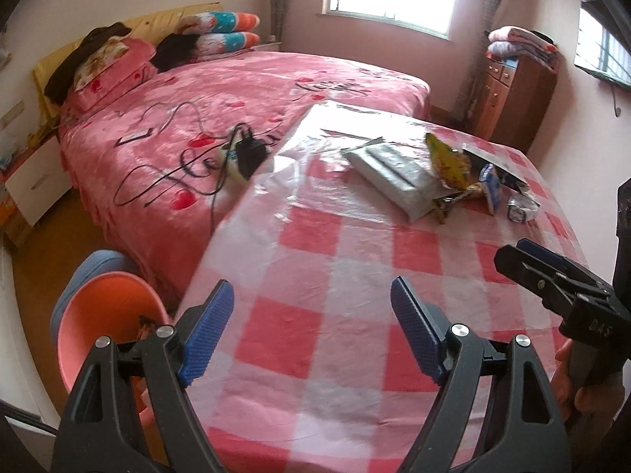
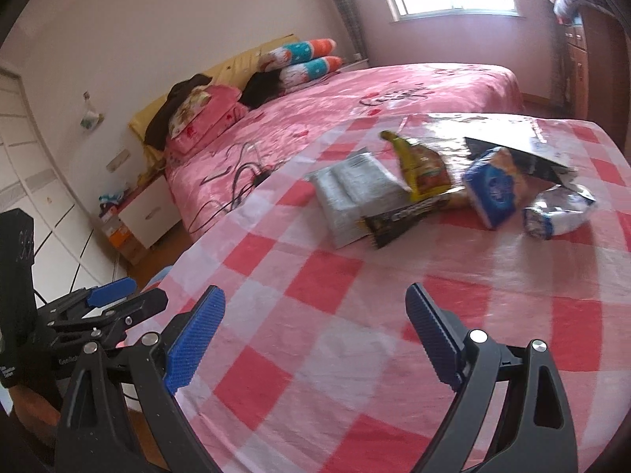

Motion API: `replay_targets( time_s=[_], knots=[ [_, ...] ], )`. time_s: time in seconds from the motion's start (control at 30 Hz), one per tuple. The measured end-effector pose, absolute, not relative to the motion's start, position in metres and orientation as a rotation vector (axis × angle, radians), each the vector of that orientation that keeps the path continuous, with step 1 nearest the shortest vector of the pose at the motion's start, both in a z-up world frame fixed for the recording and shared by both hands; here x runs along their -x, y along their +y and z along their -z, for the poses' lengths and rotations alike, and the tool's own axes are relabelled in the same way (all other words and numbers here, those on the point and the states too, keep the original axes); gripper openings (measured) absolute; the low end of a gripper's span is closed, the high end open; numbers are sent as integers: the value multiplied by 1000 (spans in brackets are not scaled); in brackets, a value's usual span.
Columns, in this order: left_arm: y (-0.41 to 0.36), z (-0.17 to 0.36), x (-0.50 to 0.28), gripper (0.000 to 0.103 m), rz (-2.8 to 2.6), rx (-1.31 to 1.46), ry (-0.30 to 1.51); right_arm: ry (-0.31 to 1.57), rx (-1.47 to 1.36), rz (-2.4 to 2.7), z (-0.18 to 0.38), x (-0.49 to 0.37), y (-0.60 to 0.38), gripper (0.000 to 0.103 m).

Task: Collect trash
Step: 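Return both grippers from the bucket to the table, then grasp the yellow chip bag with the left gripper while the right grasps the white milk carton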

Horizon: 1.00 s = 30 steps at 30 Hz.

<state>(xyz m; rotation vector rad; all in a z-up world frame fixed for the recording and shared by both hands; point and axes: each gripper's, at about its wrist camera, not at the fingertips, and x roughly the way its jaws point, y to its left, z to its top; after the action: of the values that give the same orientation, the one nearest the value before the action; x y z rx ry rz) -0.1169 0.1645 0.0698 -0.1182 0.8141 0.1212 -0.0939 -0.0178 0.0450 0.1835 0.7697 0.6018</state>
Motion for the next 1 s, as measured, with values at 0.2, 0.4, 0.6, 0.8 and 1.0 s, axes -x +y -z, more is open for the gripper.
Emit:
replay_targets(
  time_s=[0.2, 0.4, 0.6, 0.8, 1.0],
  knots=[
    [135, -80, 100, 82, -70, 86, 795, 755, -243, -537, -47, 85, -55, 92],
    [99, -89, 78, 82, 6, 63, 780, 732, -284, -438, -50, 74, -95, 92],
    [67, -92, 45, 82, 88, 75, 786, 742, -363, -353, -45, 58, -145, 92],
    [46, -85, 0, 82, 126, 105, 812, 771, -453, -297, -35, 42, -180, 92],
    [34, -70, -47, 82, 125, 121, 839, 804, -524, -273, -25, 26, -202, 92]
  ],
)
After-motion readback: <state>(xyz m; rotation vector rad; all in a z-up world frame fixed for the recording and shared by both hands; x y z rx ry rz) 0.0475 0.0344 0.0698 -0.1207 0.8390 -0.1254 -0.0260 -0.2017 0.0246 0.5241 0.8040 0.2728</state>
